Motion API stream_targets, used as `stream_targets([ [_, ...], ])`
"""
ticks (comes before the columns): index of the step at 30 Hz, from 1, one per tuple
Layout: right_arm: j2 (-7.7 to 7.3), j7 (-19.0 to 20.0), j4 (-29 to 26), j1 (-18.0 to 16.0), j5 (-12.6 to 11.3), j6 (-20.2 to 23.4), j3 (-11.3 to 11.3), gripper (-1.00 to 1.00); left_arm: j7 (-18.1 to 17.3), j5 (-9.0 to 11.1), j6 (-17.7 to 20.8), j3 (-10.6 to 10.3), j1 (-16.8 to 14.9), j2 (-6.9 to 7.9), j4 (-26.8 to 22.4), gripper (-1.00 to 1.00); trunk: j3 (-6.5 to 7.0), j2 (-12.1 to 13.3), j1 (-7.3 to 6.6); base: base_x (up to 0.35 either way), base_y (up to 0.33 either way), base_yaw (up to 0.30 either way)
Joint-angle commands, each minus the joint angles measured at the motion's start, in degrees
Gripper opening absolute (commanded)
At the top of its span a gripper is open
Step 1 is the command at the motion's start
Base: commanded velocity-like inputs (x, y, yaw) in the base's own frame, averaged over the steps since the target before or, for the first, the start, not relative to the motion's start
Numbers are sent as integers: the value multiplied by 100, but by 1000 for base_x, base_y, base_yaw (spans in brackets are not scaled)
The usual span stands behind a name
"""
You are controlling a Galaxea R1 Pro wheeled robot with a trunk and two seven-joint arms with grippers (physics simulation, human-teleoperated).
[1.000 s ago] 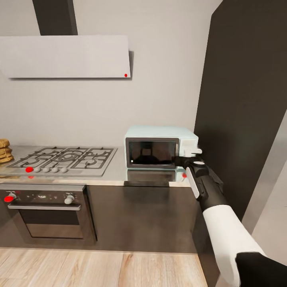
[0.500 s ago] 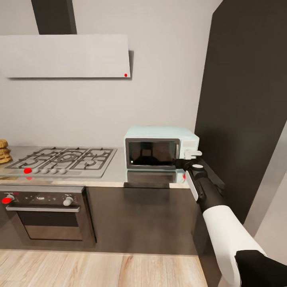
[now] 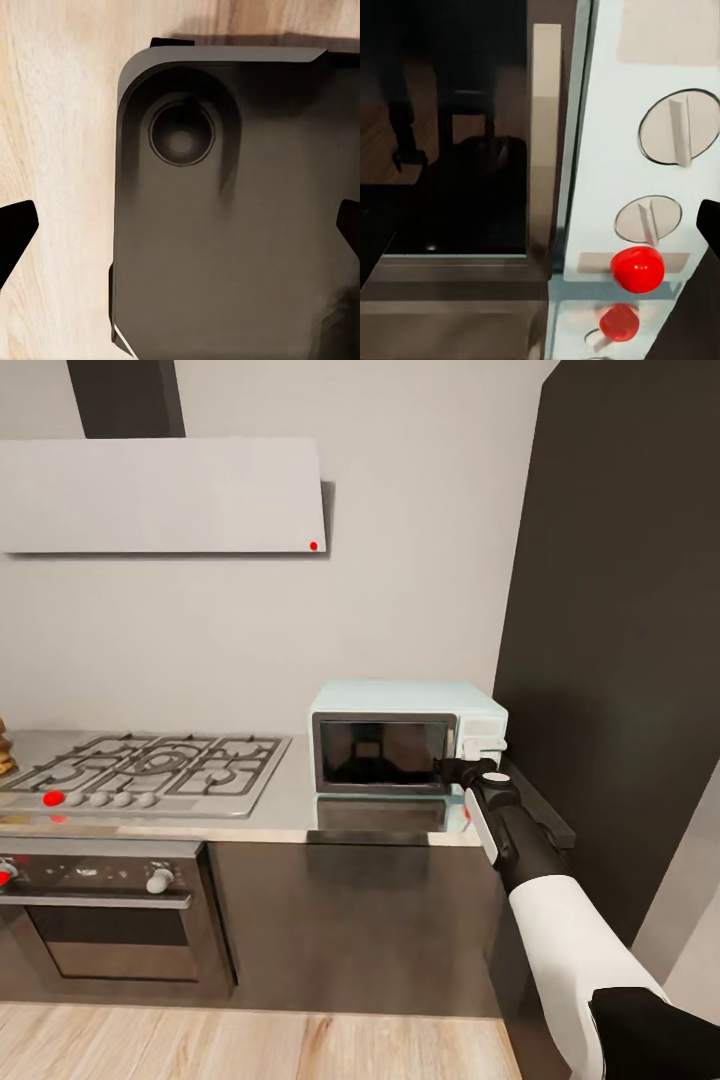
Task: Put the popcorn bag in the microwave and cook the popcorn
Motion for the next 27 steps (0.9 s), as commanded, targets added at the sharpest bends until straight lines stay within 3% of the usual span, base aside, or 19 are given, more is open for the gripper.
stream_targets([
  [1, 0, -8, -7, -3, 32, 36, -3, 100, 5, 38, -10, 1, 1, 0, -5, 100, -5, -3, 0, 10, 0, 0],
  [27, -4, -24, 1, -3, 2, 27, -6, 100, 5, 38, -10, 1, 1, 3, -5, 100, -5, -3, 0, 78, 0, 0],
])
